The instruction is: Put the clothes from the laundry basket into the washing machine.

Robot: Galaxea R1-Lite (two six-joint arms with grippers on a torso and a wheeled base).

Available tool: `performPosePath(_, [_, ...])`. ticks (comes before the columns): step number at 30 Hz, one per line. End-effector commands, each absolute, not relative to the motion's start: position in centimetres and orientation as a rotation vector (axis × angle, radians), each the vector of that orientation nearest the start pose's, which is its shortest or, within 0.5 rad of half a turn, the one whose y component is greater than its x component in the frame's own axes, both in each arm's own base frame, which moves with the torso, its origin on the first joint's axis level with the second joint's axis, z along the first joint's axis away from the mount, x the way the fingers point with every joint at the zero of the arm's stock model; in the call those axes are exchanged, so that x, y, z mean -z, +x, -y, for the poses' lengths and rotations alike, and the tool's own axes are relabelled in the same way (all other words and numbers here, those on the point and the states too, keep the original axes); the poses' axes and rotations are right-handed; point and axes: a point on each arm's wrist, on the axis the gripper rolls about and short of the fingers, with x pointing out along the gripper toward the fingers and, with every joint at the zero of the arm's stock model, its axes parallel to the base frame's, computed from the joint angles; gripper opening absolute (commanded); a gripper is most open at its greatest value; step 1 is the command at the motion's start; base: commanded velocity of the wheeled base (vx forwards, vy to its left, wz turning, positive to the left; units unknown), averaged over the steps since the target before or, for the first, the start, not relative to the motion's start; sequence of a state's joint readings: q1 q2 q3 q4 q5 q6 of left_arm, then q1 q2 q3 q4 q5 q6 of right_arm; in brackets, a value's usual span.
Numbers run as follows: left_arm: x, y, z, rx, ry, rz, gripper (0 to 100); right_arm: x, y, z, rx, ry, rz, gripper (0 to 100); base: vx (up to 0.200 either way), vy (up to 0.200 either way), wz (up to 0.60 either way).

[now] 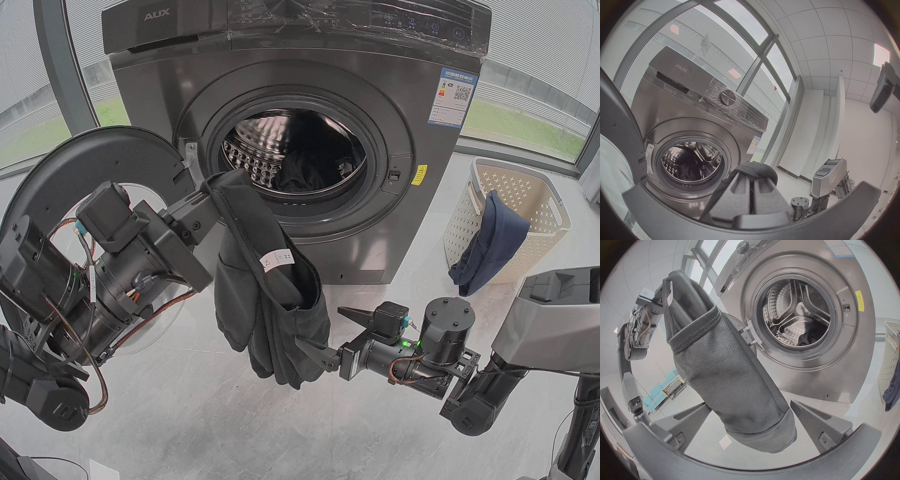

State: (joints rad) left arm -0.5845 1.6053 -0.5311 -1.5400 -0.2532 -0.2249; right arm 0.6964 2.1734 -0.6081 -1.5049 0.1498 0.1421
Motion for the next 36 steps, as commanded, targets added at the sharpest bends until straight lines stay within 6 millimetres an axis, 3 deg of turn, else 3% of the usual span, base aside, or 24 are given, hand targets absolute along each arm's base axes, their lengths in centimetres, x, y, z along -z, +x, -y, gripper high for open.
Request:
performPosePath(1, [-22.9, 20.5, 14.3, 0.875, -0.288, 0.384, 0, -7.3, 27.0, -22.0, -0.826, 0.120, -0.095, 100, 0.000, 0.000, 0.00])
performPosePath(6, [-23.0, 20.5, 14.3, 0.873, -0.289, 0.387, 0, -7.2, 27.4, -21.2, -0.825, 0.117, -0.106, 100, 0.000, 0.000, 0.00])
performPosePath(18, [-22.8, 21.0, 14.1, 0.858, -0.284, 0.381, 0, -6.6, 25.5, -20.1, -0.873, 0.111, -0.153, 100, 0.000, 0.000, 0.00])
performPosePath(22, [-23.1, 20.7, 14.1, 0.866, -0.287, 0.391, 0, -7.0, 27.2, -19.7, -0.834, 0.116, -0.112, 100, 0.000, 0.000, 0.00])
performPosePath(27, [-23.1, 20.4, 14.1, 0.872, -0.288, 0.392, 0, -4.6, 29.9, -22.0, -0.845, 0.111, -0.111, 100, 0.000, 0.000, 0.00])
performPosePath(36, [-23.2, 20.3, 14.0, 0.874, -0.288, 0.397, 0, -2.4, 30.3, -27.3, -0.947, 0.099, -0.098, 100, 0.000, 0.000, 0.00])
